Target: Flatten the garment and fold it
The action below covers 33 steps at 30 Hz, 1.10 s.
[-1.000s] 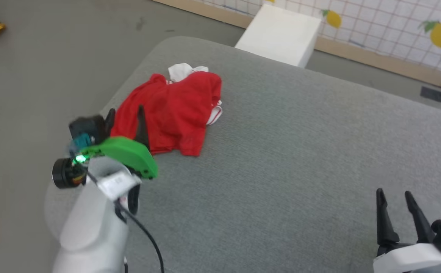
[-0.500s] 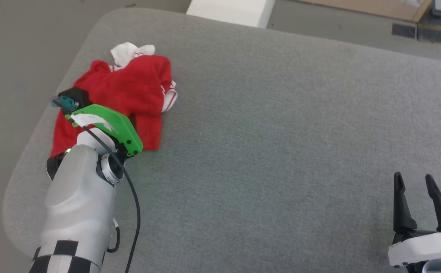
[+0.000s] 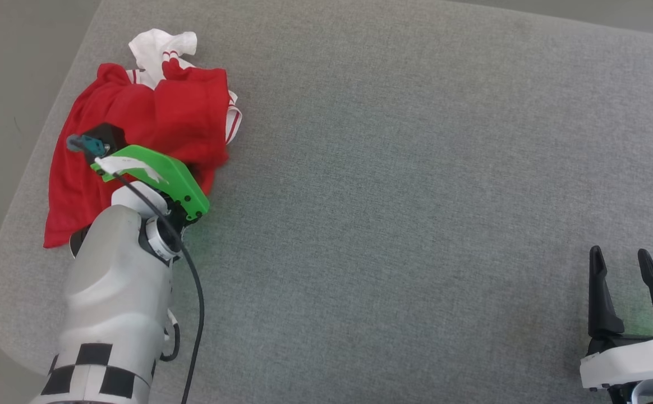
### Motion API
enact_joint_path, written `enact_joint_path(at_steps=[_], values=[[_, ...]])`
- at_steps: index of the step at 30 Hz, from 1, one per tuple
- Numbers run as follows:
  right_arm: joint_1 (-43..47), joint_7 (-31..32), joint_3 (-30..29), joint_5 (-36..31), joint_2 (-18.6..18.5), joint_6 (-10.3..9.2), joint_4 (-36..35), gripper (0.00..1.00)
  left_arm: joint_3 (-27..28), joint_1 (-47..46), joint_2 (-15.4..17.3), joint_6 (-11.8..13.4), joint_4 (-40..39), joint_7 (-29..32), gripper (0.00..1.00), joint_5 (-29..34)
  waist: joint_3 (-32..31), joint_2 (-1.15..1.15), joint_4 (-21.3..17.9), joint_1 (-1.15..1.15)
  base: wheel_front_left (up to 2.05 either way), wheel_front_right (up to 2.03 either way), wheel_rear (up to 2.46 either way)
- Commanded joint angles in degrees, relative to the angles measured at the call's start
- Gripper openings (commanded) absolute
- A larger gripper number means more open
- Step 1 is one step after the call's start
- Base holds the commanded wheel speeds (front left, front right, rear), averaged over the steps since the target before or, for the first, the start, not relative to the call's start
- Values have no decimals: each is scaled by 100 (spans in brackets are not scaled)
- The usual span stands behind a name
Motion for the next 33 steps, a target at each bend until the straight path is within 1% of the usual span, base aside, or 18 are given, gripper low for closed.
enact_joint_path(at_steps=[1,7,13,18,22,24,27,33], values=[[-31,20,3,-27,-14,-9,-17,100,-33,113,-245,-121,117,-68,0,-103,-12,0,17,0,0,0,0],[-58,-34,92,16,-9,-9,143,100,-46,-97,-142,-356,-171,-885,0,-6,-278,0,115,0,0,0,0],[-95,-178,251,178,0,-9,486,100,-208,-566,286,-584,-772,-1509,0,339,-731,0,152,0,0,0,0],[-113,-361,416,429,1,-9,917,100,-402,-1129,632,-756,-1428,-1405,0,580,-1125,0,53,0,0,0,0],[-145,-517,531,596,2,-9,1275,100,-564,-1683,751,-904,-1981,-1153,0,678,-1439,0,-125,0,0,0,0],[-146,-581,584,656,2,-9,1440,100,-648,-1946,745,-996,-2200,-1040,0,688,-1593,0,-234,0,0,0,0],[-161,-655,631,706,2,-9,1655,100,-789,-2277,639,-1128,-2400,-870,0,644,-1802,0,-418,0,0,0,0],[-202,-745,705,732,2,-9,1963,100,-1046,-2737,222,-1319,-2494,-607,0,371,-2057,0,-888,0,0,0,0]])
